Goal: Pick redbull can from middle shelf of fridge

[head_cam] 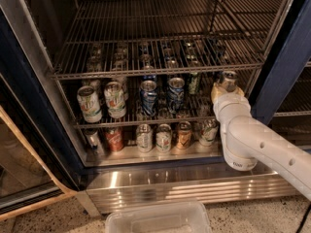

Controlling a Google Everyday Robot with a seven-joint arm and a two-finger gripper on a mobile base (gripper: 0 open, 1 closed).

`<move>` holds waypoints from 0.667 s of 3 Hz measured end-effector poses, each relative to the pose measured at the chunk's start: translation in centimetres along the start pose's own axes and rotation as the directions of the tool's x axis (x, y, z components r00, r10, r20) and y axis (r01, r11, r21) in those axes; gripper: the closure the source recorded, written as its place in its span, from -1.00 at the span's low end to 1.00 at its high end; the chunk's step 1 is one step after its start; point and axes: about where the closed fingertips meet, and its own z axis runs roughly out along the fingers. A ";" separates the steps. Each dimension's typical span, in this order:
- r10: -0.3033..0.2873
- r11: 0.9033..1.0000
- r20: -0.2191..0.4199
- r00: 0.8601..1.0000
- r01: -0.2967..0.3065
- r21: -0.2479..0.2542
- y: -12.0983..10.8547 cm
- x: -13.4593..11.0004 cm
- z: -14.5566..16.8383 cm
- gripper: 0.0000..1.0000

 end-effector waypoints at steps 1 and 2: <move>-0.026 1.000 -0.018 1.000 0.025 -0.011 0.6 0.7 -1.3 1.00; -0.047 0.998 -0.066 0.997 0.044 -0.046 1.7 1.5 -3.8 1.00</move>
Offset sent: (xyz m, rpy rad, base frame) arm -0.0724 0.0409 -0.0129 -0.0207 0.1430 0.1050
